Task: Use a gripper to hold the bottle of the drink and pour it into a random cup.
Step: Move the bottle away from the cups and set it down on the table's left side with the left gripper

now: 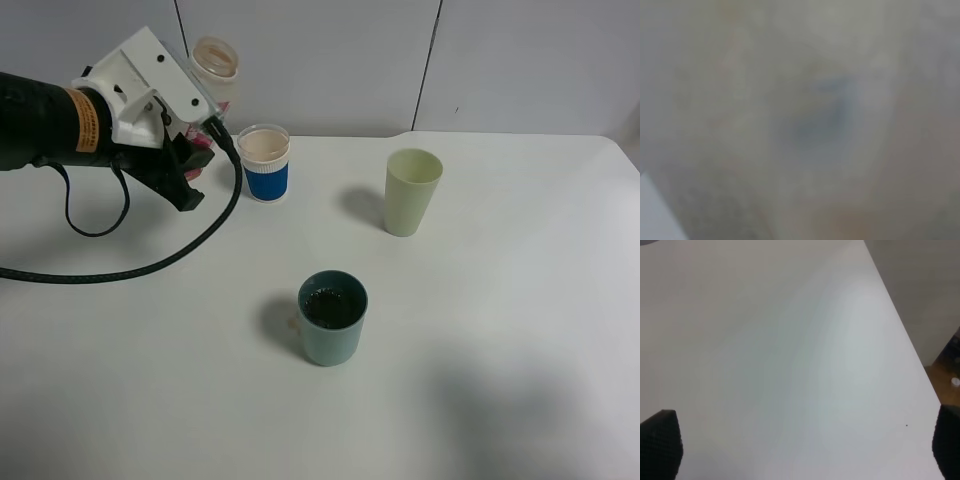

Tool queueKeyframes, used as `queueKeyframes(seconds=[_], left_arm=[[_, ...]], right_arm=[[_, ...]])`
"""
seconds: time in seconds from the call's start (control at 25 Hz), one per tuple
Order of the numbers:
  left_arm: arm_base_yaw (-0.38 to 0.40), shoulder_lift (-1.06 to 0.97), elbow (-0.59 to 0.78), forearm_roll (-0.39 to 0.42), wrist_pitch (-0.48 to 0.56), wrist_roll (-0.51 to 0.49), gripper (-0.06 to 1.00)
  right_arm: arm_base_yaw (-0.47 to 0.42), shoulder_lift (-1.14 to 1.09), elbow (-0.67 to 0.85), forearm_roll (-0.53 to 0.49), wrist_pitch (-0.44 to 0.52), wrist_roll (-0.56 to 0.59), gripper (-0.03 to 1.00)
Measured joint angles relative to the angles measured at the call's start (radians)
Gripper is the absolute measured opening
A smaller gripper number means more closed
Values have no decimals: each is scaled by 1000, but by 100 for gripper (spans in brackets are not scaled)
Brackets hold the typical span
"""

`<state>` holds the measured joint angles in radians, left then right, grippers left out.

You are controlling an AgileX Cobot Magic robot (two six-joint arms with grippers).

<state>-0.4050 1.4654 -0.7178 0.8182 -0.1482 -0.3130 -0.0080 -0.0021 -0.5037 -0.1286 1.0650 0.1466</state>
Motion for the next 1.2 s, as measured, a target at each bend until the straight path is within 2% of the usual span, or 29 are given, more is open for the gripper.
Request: queueKeyframes(seconds=[0.28, 0.4, 0.52, 0.76, 1.12, 1.2], left_arm=[[249, 0, 94, -103, -366, 8, 34], [327, -1, 150, -211, -522, 42, 34], [373, -1, 211, -322, -624, 97, 34], [394, 78, 315, -479, -771, 190, 34], [394, 316, 343, -485, -1022, 200, 34], [394, 367, 343, -478, -1046, 200, 34]], right_arm=[[0, 0, 0, 0, 0, 0, 100], [0, 0, 0, 0, 0, 0, 100], [0, 0, 0, 0, 0, 0, 100], [0, 0, 0, 0, 0, 0, 100], [0, 0, 0, -1, 0, 0, 100], [0, 0, 0, -1, 0, 0, 100]])
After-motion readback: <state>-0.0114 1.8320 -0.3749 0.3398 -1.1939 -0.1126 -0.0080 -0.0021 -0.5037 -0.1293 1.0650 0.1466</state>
